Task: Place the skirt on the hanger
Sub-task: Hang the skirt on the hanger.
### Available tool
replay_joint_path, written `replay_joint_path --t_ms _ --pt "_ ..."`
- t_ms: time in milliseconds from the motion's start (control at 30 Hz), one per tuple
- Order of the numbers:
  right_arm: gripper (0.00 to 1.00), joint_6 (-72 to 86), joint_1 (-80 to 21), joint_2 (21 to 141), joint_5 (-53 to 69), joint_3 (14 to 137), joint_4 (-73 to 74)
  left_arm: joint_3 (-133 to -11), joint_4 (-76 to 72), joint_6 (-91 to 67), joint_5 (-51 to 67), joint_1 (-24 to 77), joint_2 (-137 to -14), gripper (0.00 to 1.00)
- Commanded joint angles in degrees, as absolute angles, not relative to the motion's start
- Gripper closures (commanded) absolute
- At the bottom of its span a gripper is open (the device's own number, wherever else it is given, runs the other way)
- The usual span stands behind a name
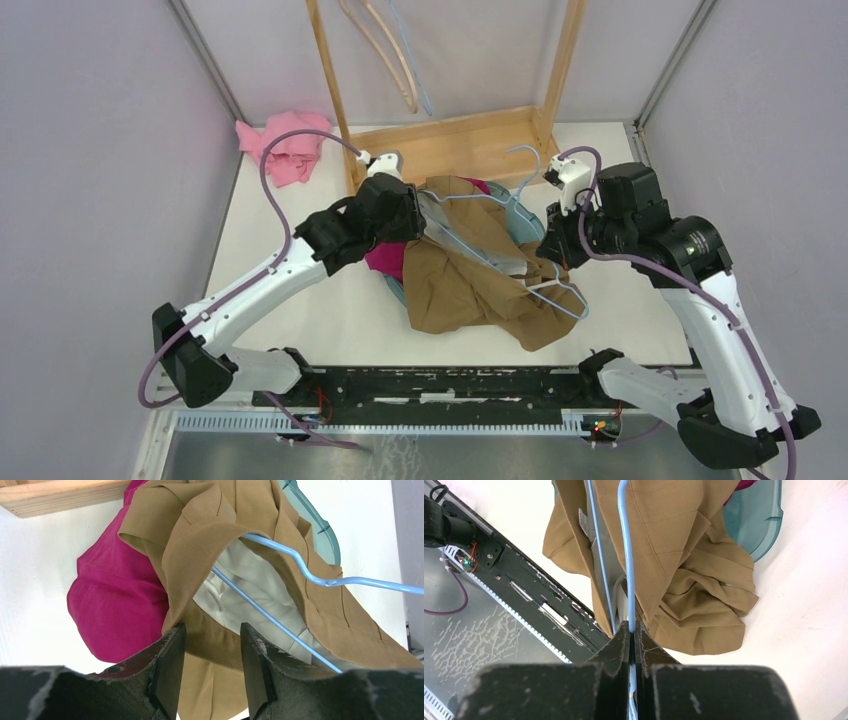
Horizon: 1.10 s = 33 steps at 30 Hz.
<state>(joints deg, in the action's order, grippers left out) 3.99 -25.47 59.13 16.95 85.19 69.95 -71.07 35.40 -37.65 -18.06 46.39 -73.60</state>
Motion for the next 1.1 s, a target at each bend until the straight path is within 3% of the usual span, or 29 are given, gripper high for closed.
replay_joint_path --t_ms 0,467,600,1067 --pt "0.99 4.74 -25.60 57.36 17.34 86.01 66.87 -71.10 32.53 -36.12 -20.28 45.76 -74.74 0.48" --pt "0.99 4.83 -25.65 55.49 18.35 83.59 66.18 -70.49 30.31 -36.65 -20.23 43.81 -77.78 0.53" --pt "0.99 4.80 -25.59 55.12 18.37 82.87 66.16 -70.23 29.54 -36.81 -20.34 43.03 -78.99 0.60" --pt "0.99 4.66 -25.62 53.77 17.38 81.02 66.60 -69.50 28.03 -37.09 -19.70 42.25 -81.04 0.52"
